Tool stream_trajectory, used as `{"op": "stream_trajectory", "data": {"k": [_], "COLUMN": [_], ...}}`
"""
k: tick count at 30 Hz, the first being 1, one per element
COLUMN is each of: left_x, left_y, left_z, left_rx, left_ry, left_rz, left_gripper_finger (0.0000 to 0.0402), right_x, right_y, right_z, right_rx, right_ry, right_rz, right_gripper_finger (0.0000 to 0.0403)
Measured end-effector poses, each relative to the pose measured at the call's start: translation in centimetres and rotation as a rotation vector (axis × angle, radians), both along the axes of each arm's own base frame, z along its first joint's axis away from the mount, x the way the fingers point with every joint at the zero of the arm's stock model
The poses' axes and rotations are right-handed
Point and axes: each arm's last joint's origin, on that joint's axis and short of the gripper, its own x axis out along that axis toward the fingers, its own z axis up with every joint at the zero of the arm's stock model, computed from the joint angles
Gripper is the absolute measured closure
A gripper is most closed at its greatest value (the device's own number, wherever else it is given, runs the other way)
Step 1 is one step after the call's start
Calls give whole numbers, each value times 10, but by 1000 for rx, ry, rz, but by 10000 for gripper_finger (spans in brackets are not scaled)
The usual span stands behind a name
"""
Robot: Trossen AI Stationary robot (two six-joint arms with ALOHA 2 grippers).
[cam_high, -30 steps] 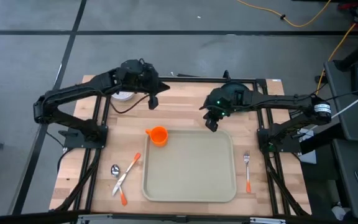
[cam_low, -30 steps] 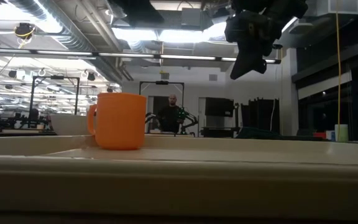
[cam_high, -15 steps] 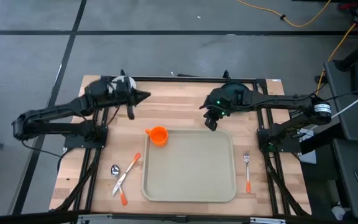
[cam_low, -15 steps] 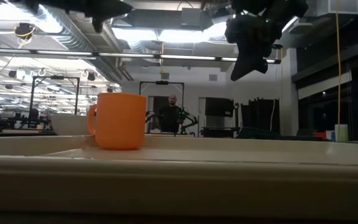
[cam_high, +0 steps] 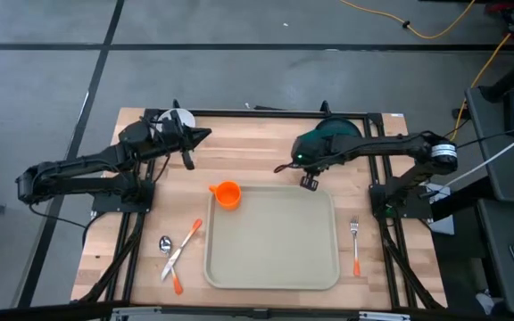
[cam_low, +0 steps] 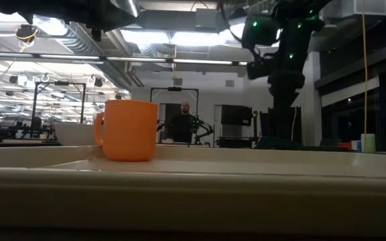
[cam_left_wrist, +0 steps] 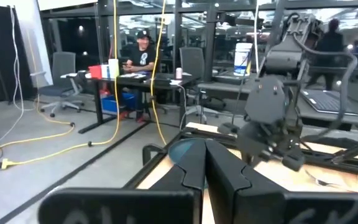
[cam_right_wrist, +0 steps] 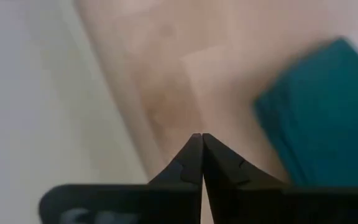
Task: Set up tray
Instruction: Put the green napkin on the serving tray to the right of the orange mug
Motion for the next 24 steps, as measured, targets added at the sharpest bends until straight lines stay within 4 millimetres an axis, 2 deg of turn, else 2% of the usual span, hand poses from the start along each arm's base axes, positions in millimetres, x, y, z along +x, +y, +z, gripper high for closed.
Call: {"op": "stream_trajectory", "data": {"k": [6, 15, 20, 24], "left_x": [0, 0, 0, 0], "left_y": [0, 0, 0, 0], "left_z": [-2, -5, -9, -10], "left_rx": [-4, -16, -33, -34], "left_ry": [16, 46, 90, 93], "left_rz": [9, 14, 15, 15], "left_gripper_finger": [396, 396, 396, 396], "right_x": [10, 7, 8, 9], "right_y": [-1, -1, -3, -2], "right_z": [-14, -11, -9, -9], "right_rx": [39, 12, -42, 3], "right_ry": [9, 31, 28, -3], "right_rz": [21, 9, -5, -51], "right_gripper_finger": [329, 228, 213, 213]}}
